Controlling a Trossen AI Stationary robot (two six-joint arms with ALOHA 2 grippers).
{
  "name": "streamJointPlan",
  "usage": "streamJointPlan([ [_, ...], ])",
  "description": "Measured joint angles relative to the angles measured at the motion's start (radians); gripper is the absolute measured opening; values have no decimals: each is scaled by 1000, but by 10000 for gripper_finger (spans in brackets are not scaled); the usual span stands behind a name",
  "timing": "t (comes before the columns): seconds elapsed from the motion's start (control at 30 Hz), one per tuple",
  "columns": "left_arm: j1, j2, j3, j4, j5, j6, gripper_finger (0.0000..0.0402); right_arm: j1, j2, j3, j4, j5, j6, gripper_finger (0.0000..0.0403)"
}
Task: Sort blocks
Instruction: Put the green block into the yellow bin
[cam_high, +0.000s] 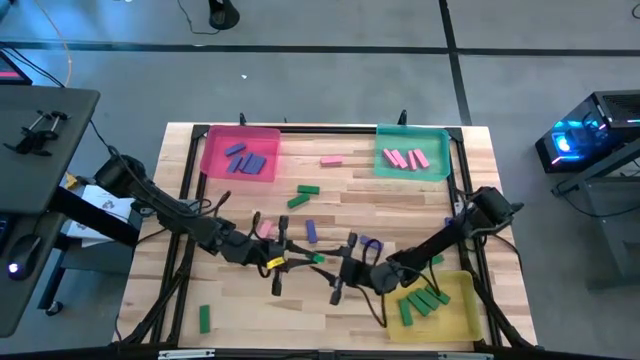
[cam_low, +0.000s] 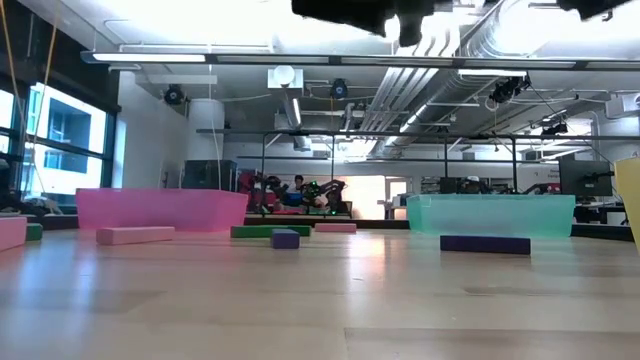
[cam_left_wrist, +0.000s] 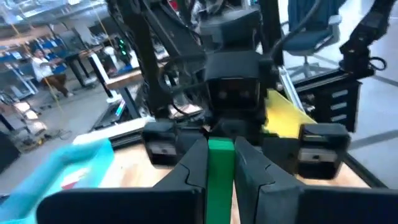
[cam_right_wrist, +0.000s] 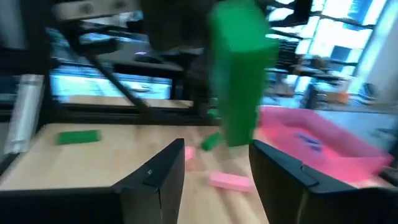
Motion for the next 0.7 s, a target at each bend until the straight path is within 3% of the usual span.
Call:
streamJointPlan([
  [0.07, 0, 16, -1, -12, 10, -1, 23, -2, -6, 36, -56, 43, 0, 165],
  [0.37, -1, 44, -2, -12, 14, -1, 25, 15, -7, 114, -214, -9, -17, 156],
  [0.47, -1, 43, -2, -14, 17, -3, 25, 28, -17, 123, -280, 8, 5, 121],
  [0.63, -1, 43, 0, -38, 24, -23, 51, 60, -65, 126, -449, 62, 101, 29],
  [0.7, 1, 43, 0, -68, -1, -38, 72, 79, -97, 126, -569, 96, 167, 27],
])
